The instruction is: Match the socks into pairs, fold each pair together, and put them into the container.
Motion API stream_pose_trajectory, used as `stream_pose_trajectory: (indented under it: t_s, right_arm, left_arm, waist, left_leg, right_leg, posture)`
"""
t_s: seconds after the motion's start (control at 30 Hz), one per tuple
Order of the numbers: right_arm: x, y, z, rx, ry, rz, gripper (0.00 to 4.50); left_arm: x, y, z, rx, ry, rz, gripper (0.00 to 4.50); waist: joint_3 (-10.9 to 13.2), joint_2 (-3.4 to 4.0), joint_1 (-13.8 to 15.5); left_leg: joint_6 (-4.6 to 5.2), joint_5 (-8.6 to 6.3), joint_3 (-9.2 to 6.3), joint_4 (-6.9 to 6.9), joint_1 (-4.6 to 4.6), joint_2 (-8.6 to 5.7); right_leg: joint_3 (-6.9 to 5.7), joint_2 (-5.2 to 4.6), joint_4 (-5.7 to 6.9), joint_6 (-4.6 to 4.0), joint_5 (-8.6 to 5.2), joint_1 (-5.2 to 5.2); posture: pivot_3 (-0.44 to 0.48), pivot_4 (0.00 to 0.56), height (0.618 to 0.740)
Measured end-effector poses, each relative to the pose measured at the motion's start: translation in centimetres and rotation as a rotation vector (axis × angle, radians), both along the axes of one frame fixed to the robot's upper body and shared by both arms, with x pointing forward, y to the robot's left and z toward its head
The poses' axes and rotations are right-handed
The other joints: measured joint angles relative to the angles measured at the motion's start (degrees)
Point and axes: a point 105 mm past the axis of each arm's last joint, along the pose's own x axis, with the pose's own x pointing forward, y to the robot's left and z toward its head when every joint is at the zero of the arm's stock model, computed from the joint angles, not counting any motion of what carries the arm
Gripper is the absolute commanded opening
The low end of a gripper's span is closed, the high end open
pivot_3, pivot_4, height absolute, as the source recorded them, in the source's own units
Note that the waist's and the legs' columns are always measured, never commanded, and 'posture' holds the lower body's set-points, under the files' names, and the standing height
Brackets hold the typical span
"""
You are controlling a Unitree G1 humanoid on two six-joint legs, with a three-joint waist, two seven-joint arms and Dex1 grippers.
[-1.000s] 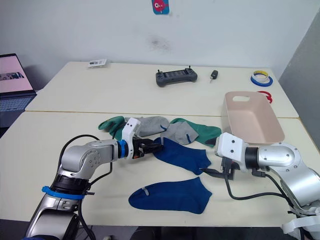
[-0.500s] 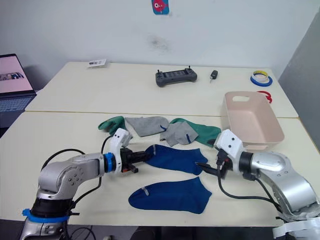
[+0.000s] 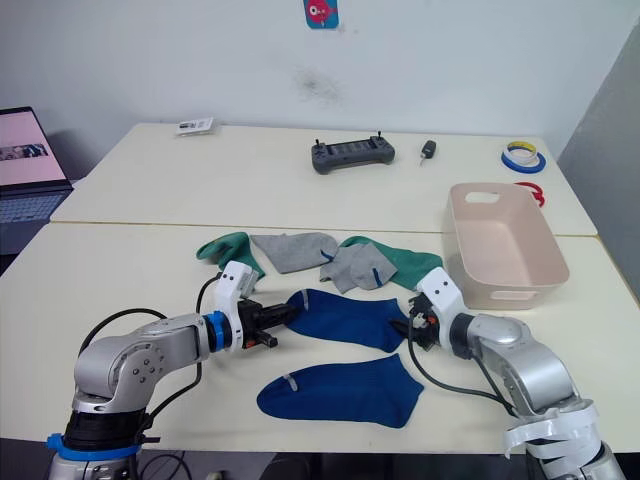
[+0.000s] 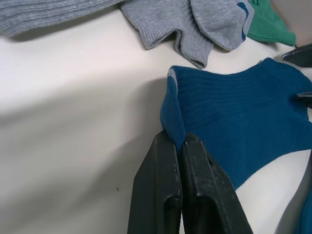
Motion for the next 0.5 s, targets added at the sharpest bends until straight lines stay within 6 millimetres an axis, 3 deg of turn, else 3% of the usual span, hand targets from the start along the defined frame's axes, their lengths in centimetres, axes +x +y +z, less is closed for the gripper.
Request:
stream_pose_trajectory:
  t_s: [0.23,0.4,0.5]
  right_arm:
    - [-0.2,0.4,-0.5,0.011,0.033,0.027,0.05]
    - [-0.4,0.8,-0.2,0.026,0.030,0.059,0.05]
    - [-0.6,1.0,1.0,0.060,-0.003,0.085,0.05]
  left_arm:
    - [0.0,0.2,0.1,-0.001,-0.017,0.000,0.00]
    - [0.2,0.2,0.9,-0.020,-0.065,-0.004,0.00]
    - [-0.2,-0.1,2.4,-0.065,-0.129,-0.036,0.00]
  waist:
    - [0.0,0.00,0.0]
    - [0.0,0.00,0.0]
    - [0.0,0.00,0.0]
  left_leg:
    - [0.03,-0.02,0.00,0.00,0.01,0.00]
    - [0.03,-0.02,0.00,0.00,0.01,0.01]
    - [0.03,-0.02,-0.01,-0.01,-0.01,0.01]
  right_leg:
    - [0.00,0.00,0.00,0.00,0.00,0.00]
    - [-0.01,0.00,0.00,0.00,0.00,0.00]
    - [-0.01,0.00,0.00,0.00,0.00,-0.01]
  posture:
    - [0.000,0.150,0.740]
    - [0.000,0.150,0.740]
    - [0.000,0.150,0.740]
